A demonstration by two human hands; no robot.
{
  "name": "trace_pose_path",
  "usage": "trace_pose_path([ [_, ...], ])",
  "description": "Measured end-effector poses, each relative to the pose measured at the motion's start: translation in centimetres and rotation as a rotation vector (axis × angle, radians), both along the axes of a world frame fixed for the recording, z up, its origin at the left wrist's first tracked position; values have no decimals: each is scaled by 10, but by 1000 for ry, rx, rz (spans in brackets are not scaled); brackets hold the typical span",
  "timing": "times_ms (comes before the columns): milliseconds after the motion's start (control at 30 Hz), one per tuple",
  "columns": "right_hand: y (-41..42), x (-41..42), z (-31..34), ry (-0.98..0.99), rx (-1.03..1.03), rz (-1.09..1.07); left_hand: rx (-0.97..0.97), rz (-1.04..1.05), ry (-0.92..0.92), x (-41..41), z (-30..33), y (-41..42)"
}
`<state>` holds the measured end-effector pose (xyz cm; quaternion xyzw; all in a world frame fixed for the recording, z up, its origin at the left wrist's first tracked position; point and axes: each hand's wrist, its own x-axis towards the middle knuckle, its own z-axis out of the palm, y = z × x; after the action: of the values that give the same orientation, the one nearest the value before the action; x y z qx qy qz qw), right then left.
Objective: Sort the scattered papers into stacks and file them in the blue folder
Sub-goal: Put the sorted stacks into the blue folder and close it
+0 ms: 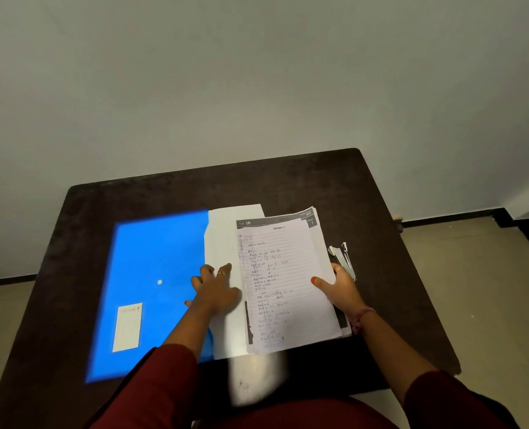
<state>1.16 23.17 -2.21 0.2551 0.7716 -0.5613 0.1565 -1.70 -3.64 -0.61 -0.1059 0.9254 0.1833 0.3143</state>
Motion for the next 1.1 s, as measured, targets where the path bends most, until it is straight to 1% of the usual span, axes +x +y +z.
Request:
trace_pose_path([
  [167, 4, -4, 1, -1, 78, 15, 49, 47, 28, -1, -1, 2],
  [333, 5, -6, 4, -10, 93, 22, -19, 13, 41, 0, -7, 6],
  [667, 0, -10, 10, 4, 158, 50, -39, 34, 49, 0, -10, 7],
  [800, -4, -10, 14, 12, 253, 116, -34, 49, 50, 1, -11, 7],
  [933, 1, -13, 15, -7, 400, 204, -29, 55, 54, 2, -10, 8],
  [1100, 9, -16, 22, 7, 535, 238, -24, 59, 49, 3, -8, 8],
])
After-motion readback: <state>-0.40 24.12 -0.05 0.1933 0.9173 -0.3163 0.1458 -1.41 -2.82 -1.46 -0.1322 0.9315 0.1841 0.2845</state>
